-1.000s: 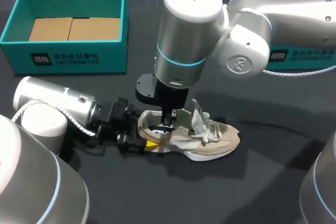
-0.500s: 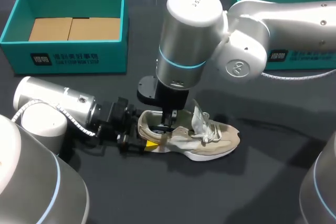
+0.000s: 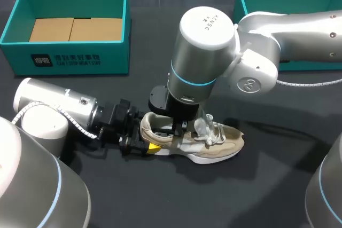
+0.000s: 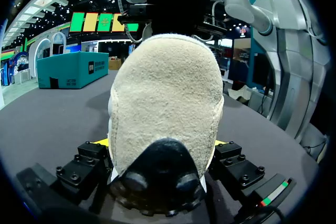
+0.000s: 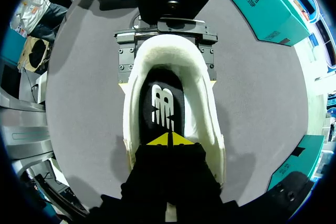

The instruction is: Take the shoe out of the shoebox, open the shoe tongue, remove and reinsert the insole, then place the shoe into the shoebox

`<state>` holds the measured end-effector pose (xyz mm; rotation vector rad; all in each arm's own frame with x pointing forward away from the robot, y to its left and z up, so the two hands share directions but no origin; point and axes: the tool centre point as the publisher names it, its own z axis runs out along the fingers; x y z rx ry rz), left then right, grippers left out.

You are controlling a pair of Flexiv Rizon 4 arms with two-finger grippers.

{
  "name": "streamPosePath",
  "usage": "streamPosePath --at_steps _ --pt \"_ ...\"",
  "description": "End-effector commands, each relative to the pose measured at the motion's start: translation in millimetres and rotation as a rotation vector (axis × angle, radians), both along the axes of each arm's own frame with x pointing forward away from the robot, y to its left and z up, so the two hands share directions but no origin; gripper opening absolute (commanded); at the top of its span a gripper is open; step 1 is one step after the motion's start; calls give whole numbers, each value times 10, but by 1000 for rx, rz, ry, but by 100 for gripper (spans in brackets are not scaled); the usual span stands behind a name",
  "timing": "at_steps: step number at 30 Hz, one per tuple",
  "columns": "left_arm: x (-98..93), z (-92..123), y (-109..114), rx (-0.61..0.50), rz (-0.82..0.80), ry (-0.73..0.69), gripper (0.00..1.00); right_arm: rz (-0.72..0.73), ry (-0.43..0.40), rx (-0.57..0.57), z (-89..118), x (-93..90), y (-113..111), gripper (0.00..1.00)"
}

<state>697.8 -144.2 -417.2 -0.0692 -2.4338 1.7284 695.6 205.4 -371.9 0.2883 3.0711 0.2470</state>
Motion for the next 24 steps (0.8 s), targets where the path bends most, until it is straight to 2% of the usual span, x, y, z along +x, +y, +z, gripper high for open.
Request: streamPosePath --at_steps 1,10,14,24 --pt "7 -20 -12 1 0 0 0 -1 -4 5 -2 -18 -24 0" --pt "7 -20 -12 1 0 0 0 -1 -4 5 -2 -18 -24 0" --pt "7 -20 -12 1 0 0 0 -40 -40 29 -106 11 -166 0" --pt "7 -20 -12 1 0 0 0 -123 -74 1 -184 -34 -388 0"
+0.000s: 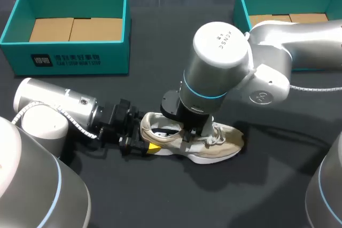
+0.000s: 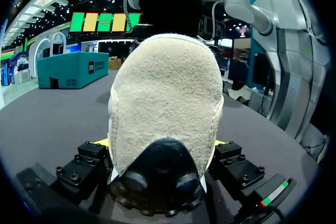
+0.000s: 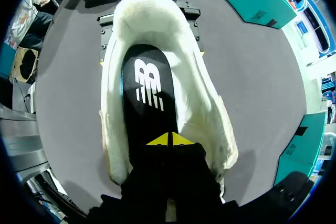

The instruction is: Take the shoe out of the shoebox, open the shoe tongue, remove and reinsert the insole, then place the shoe into the shoebox

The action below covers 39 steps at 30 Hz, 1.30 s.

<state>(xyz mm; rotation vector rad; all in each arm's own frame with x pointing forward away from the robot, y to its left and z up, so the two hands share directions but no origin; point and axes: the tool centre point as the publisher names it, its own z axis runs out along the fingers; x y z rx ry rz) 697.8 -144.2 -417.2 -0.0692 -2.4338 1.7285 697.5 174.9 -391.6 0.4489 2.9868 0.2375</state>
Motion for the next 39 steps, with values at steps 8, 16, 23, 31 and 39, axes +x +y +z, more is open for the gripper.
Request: streamPosePath --at_steps 8,16,23,31,39 --pt "7 -21 -11 1 0 0 0 1 -29 -19 21 16 -99 17" --pt "7 -21 -11 1 0 0 0 32 -1 -22 -48 104 -39 30" --pt "7 -21 -11 1 0 0 0 44 59 -21 -169 127 -5 38" --pt "7 -21 -11 1 0 0 0 47 151 -20 -379 72 38 42" --pt "7 -21 -11 1 0 0 0 26 233 -14 -522 -175 31 42"
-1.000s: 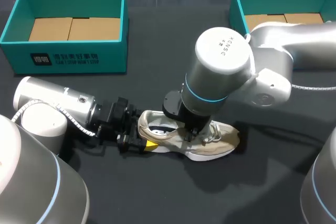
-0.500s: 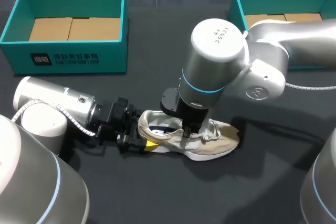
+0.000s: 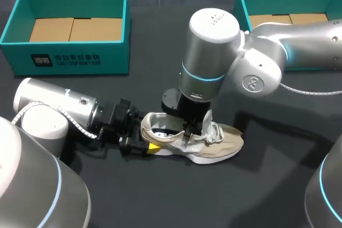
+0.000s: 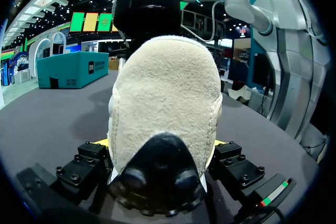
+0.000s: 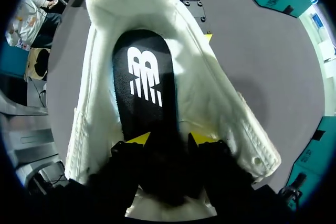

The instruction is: Take the shoe out of the shoebox, open the shoe tongue, remove and reinsert the insole, then place the shoe into the shoebox

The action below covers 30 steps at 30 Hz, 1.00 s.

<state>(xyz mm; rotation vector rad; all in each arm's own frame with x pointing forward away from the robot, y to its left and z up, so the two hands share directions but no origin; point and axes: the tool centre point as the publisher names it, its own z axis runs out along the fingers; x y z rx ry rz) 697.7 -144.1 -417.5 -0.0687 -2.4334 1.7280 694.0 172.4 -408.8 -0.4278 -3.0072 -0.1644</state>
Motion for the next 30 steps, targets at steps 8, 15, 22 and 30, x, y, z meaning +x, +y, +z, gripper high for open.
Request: streamPosePath --at_steps 8,15,22,30 --pt "8 -18 -13 1 1 -1 0 -10 64 33 -450 -272 61 21" --pt "8 -18 -13 1 1 -1 0 11 59 83 -390 -281 13 0" --pt "8 -18 -13 1 1 -1 0 32 4 174 -191 -290 -124 0" --pt "8 -18 -13 1 1 -1 0 153 -70 308 9 -233 -90 0"
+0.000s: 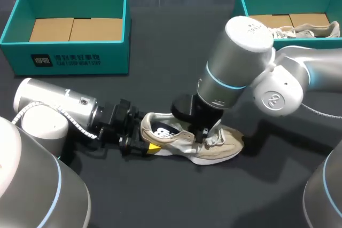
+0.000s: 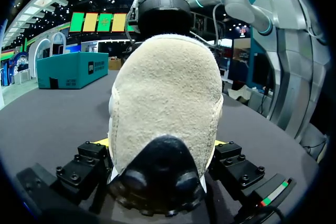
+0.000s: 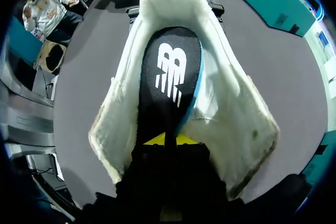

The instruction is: Take the shoe out of the shoebox, open the shoe tongue, remove and reinsert the insole, then place the shoe into the shoebox

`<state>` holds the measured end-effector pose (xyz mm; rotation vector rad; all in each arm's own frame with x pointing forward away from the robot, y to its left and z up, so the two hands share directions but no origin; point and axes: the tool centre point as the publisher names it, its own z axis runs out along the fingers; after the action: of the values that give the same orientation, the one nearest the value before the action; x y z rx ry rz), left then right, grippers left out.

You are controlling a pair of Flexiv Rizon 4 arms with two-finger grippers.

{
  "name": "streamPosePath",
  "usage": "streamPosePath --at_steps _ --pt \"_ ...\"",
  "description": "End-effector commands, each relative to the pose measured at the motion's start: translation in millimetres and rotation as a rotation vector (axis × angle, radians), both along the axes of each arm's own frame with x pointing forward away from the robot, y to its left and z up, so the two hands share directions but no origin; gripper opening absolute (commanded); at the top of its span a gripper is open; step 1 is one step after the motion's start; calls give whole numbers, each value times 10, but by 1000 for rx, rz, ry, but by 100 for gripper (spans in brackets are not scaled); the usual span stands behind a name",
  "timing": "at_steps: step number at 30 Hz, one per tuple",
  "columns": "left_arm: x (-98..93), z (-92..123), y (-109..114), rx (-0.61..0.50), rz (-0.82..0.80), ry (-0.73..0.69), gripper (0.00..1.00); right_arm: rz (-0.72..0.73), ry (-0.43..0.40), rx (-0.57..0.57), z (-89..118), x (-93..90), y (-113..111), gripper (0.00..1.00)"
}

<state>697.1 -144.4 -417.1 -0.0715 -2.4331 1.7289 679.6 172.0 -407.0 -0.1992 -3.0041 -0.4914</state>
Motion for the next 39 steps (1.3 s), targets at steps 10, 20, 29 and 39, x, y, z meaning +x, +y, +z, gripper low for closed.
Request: streamPosePath --at_steps 10,20,29,39 --pt "14 -21 -9 2 2 0 0 138 -84 273 117 32 -108 0" --pt "14 -21 -9 2 2 0 0 202 -115 410 144 107 -259 0" --pt "14 -21 -9 2 2 0 0 306 -138 395 361 160 -79 0" --pt "14 -21 -9 2 2 0 0 398 -133 302 516 203 237 0"
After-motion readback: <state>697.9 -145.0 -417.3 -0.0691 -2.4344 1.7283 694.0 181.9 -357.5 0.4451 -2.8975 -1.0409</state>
